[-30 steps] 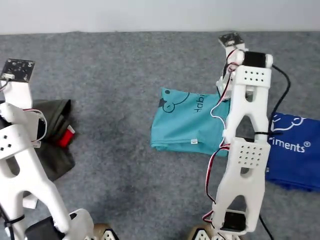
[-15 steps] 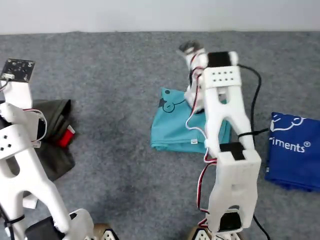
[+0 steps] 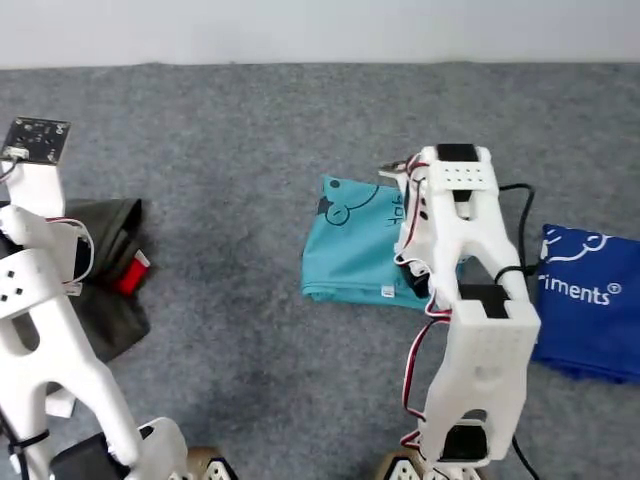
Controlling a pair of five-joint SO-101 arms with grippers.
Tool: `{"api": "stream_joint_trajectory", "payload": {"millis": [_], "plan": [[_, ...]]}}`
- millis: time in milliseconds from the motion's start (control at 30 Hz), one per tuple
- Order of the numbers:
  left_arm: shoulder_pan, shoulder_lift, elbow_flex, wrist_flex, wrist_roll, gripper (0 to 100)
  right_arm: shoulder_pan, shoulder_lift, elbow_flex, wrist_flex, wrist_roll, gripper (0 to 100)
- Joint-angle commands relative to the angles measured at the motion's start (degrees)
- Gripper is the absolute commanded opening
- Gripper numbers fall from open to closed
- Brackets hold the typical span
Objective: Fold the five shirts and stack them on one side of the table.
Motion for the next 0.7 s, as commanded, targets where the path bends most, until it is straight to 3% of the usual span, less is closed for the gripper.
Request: {"api": "stream_joint_trajectory", "payload": {"millis": [0,300,667], "plan": [[0.1,-1.9,-0.3,1.1,-0.2,1,0.3,-1.1,-3.2,2.3,1.1,0.9],[0.1,-2.0,-0.3,1.1,-0.3,1,-6.3,-10.5,-5.5,2.4,-1.0,0.9],[0.1,-1.9,-0.3,1.1,-0.2,1,-0.8,9.5,-6.7,0.0,-0.5,0.9]]}}
